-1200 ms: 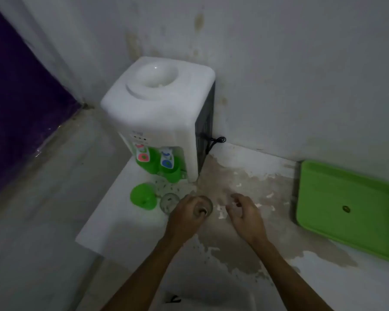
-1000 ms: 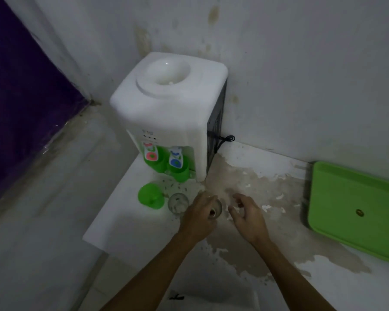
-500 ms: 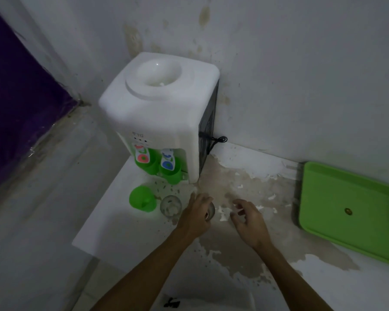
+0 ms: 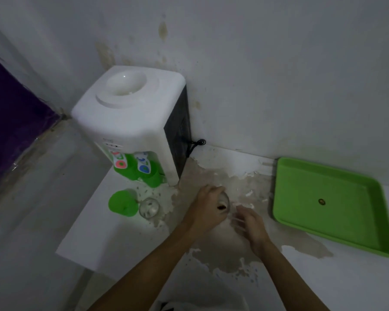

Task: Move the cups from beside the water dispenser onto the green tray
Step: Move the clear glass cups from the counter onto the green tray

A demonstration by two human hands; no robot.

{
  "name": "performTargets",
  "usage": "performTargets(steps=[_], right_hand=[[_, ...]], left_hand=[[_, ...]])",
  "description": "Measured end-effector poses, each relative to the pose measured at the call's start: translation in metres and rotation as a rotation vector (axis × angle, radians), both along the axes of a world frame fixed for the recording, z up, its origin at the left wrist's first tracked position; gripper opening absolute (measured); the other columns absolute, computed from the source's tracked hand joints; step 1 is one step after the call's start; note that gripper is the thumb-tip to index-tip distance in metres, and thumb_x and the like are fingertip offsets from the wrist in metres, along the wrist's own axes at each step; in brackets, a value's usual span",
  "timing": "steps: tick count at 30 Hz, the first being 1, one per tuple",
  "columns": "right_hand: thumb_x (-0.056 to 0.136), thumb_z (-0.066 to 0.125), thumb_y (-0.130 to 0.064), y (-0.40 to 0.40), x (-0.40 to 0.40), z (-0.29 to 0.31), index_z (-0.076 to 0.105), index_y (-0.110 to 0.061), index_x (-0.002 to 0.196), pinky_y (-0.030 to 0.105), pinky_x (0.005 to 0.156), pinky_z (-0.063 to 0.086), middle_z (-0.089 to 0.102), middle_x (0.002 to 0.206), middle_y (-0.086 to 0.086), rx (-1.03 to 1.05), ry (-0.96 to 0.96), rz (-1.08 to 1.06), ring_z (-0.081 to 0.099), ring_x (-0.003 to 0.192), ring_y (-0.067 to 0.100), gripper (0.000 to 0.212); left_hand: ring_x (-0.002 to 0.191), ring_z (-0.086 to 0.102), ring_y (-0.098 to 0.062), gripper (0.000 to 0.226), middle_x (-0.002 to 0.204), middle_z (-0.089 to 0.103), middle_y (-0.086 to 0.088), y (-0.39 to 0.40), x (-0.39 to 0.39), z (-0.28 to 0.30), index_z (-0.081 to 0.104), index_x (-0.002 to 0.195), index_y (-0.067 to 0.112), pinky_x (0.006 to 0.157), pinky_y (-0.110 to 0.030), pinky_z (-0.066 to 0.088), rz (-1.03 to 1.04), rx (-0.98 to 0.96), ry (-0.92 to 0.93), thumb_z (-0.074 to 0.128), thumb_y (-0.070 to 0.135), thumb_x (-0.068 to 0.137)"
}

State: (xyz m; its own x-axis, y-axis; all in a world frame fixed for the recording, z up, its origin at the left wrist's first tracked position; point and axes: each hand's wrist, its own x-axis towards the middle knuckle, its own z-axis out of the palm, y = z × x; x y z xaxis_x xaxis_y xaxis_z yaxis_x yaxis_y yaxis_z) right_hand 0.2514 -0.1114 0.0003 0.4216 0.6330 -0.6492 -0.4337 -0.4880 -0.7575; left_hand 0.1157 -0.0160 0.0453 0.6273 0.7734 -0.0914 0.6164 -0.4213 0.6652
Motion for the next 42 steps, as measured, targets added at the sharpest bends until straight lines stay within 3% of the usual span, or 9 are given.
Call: performTargets(steps=[4, 7, 15, 19, 22, 26, 31, 38, 42], right_hand=[[0.099, 0.049, -0.037, -0.015, 0.020, 0.008, 0.068, -0.012, 0.111, 0.041, 0.085, 0.055, 0.072, 0.107, 0.009, 0.066, 0.382, -0.148, 0.069, 0.095, 0.025, 0.034], [0.100, 0.049, -0.036, -0.031, 0.040, 0.016, 0.067, -0.007, 0.113, 0.036, 0.070, 0.059, 0.075, 0.098, 0.010, 0.126, 0.542, -0.213, 0.074, 0.080, 0.021, 0.037], [0.094, 0.058, -0.038, -0.072, 0.098, 0.013, 0.061, -0.003, 0.125, 0.033, 0.069, 0.060, 0.067, 0.108, 0.016, 0.062, 0.671, -0.351, 0.065, 0.086, 0.026, 0.047], [0.098, 0.051, -0.036, -0.086, 0.126, 0.014, 0.065, 0.000, 0.107, 0.029, 0.054, 0.059, 0.073, 0.089, 0.016, 0.096, 0.636, -0.333, 0.069, 0.068, 0.023, 0.039], [0.100, 0.050, -0.034, -0.090, 0.148, 0.014, 0.063, -0.003, 0.098, 0.030, 0.054, 0.058, 0.074, 0.079, 0.014, 0.069, 0.537, -0.359, 0.070, 0.064, 0.022, 0.034], [0.096, 0.059, -0.032, -0.087, 0.176, 0.006, 0.062, -0.005, 0.116, 0.042, 0.074, 0.057, 0.069, 0.106, 0.014, 0.024, 0.376, -0.403, 0.068, 0.092, 0.029, 0.034], [0.080, 0.080, -0.017, -0.076, 0.200, -0.002, 0.061, -0.005, 0.119, 0.042, 0.070, 0.061, 0.068, 0.115, 0.019, -0.010, 0.098, -0.522, 0.068, 0.088, 0.031, 0.045], [0.059, 0.092, -0.035, -0.057, 0.207, -0.022, 0.065, -0.017, 0.108, 0.049, 0.085, 0.057, 0.063, 0.111, 0.015, -0.156, -0.570, -0.273, 0.063, 0.096, 0.029, 0.059], [0.061, 0.092, -0.016, -0.053, 0.198, -0.022, 0.064, -0.007, 0.110, 0.033, 0.086, 0.048, 0.052, 0.115, 0.015, -0.088, -0.741, -0.179, 0.054, 0.092, 0.024, 0.057]], left_hand=[[0.122, 0.053, -0.024, 0.066, 0.134, 0.052, -0.006, -0.022, 0.038, 0.021, 0.051, 0.140, 0.019, 0.098, -0.037, 0.051, -0.082, 0.039, 0.019, 0.074, 0.028, 0.079], [0.119, 0.054, -0.024, 0.067, 0.130, 0.054, -0.007, -0.041, 0.066, 0.028, 0.053, 0.139, 0.017, 0.097, -0.035, 0.051, -0.124, 0.028, 0.005, 0.071, 0.021, 0.075], [0.114, 0.058, -0.025, 0.067, 0.126, 0.056, -0.006, -0.083, 0.129, 0.027, 0.056, 0.135, 0.019, 0.094, -0.038, 0.052, -0.208, 0.002, -0.007, 0.074, 0.025, 0.071], [0.118, 0.056, -0.022, 0.072, 0.132, 0.055, -0.001, -0.095, 0.152, 0.023, 0.054, 0.138, 0.022, 0.095, -0.036, 0.051, -0.221, -0.027, -0.020, 0.078, 0.029, 0.070], [0.120, 0.056, -0.020, 0.070, 0.135, 0.055, 0.002, -0.097, 0.163, 0.019, 0.053, 0.138, 0.026, 0.097, -0.037, 0.051, -0.221, -0.055, -0.037, 0.077, 0.030, 0.073], [0.111, 0.061, -0.015, 0.059, 0.129, 0.057, 0.008, -0.093, 0.170, 0.012, 0.055, 0.131, 0.033, 0.090, -0.033, 0.053, -0.144, -0.087, -0.070, 0.077, 0.033, 0.076], [0.109, 0.060, -0.014, 0.050, 0.127, 0.057, 0.006, -0.082, 0.174, -0.004, 0.057, 0.128, 0.033, 0.089, -0.027, 0.050, -0.078, -0.181, -0.029, 0.075, 0.031, 0.081], [0.110, 0.059, -0.013, 0.041, 0.124, 0.058, 0.003, -0.071, 0.180, -0.028, 0.061, 0.125, 0.030, 0.090, -0.027, 0.050, -0.063, -0.262, 0.026, 0.071, 0.027, 0.085], [0.108, 0.060, -0.010, 0.038, 0.124, 0.062, 0.006, -0.067, 0.183, -0.035, 0.062, 0.124, 0.032, 0.092, -0.034, 0.054, -0.069, -0.284, 0.056, 0.068, 0.030, 0.087]])
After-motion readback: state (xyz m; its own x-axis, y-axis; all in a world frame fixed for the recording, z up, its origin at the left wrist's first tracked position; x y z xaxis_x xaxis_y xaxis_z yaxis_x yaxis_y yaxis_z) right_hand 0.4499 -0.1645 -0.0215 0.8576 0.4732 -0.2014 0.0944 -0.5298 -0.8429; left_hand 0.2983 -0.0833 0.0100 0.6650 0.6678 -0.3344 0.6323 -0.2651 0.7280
